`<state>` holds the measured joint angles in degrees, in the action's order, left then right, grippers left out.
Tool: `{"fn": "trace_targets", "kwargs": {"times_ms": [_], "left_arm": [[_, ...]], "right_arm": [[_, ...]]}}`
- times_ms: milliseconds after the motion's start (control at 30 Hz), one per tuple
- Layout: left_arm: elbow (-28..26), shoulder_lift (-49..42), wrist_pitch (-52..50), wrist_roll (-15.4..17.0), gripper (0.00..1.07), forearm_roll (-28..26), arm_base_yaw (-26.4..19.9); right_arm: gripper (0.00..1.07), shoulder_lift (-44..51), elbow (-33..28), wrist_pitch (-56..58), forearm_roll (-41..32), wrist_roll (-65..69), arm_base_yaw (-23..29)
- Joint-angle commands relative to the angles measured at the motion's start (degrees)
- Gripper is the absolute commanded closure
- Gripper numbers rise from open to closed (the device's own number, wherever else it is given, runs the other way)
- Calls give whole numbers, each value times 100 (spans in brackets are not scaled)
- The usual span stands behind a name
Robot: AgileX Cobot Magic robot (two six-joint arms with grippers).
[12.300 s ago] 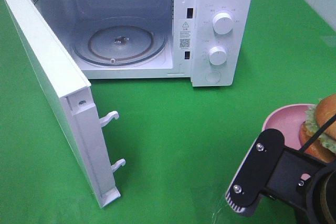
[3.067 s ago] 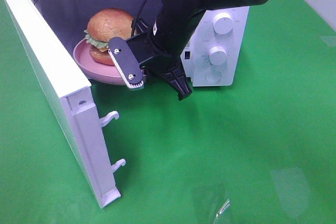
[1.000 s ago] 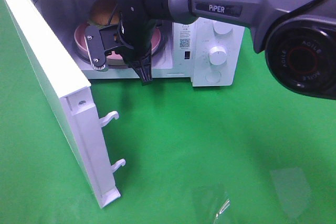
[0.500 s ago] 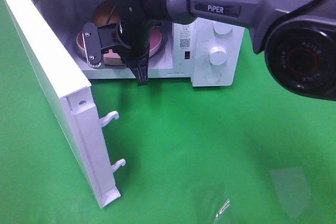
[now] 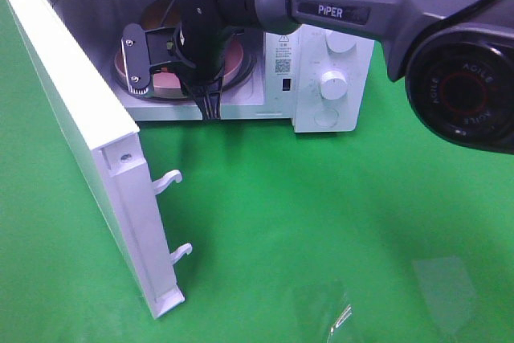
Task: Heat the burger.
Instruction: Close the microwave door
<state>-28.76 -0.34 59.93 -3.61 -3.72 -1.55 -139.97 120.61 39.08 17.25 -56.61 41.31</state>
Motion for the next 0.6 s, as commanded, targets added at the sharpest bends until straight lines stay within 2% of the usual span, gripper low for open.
{"fn": "trace_targets", "kwargs": {"times_ms": [33,333,600], "left_arm": [[11,-109,-40,29,7,-11,34],[11,-109,-40,34,7,-6,34],[11,-109,-40,34,7,-6,34]], "right_arm": [[71,57,46,46,63,138,17],[69,126,0,235,74,229,17],[53,378,-258,166,149,241,17]]}}
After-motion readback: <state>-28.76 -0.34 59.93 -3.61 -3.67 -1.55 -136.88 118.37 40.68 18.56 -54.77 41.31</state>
